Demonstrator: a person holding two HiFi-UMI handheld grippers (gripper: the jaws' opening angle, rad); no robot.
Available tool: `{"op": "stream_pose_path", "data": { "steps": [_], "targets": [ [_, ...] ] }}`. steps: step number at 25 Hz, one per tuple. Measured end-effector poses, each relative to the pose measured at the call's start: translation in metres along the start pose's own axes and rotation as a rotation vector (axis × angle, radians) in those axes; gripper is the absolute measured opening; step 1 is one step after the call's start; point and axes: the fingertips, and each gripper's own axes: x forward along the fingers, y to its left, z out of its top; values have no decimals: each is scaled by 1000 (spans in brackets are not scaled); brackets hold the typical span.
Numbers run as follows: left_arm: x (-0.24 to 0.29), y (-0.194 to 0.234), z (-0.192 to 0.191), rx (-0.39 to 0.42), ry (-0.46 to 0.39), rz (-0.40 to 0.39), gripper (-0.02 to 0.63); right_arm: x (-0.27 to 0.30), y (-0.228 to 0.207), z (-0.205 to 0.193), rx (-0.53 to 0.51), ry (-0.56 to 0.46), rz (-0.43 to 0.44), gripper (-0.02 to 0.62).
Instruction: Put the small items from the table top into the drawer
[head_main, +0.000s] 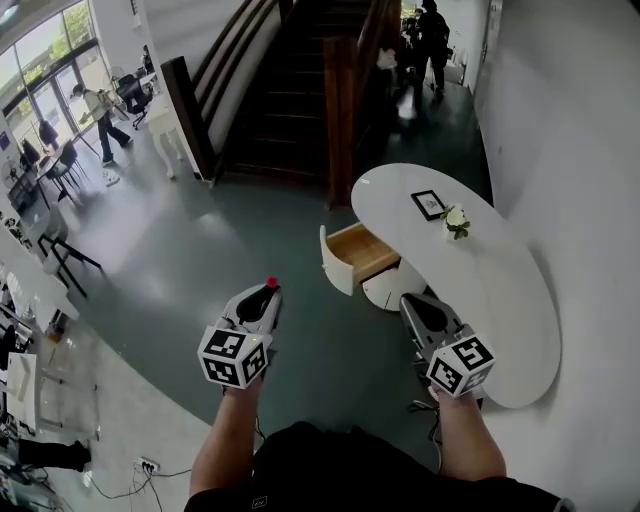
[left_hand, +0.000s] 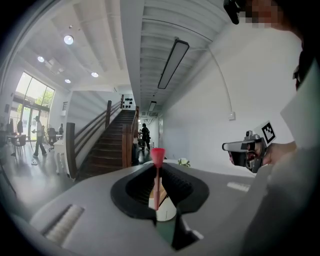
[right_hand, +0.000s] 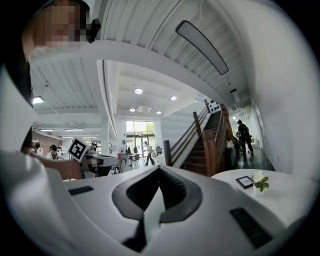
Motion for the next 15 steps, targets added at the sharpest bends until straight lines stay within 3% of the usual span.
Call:
{"op": "stream_pose_path", "data": {
  "steps": [10, 15],
  "targets": [
    [19, -10, -10, -27, 3, -8, 54, -5, -24, -18, 71, 27, -21, -2],
    [34, 9, -16, -43, 7, -5, 54, 17, -29, -27, 15, 86, -28, -2]
  ]
}}
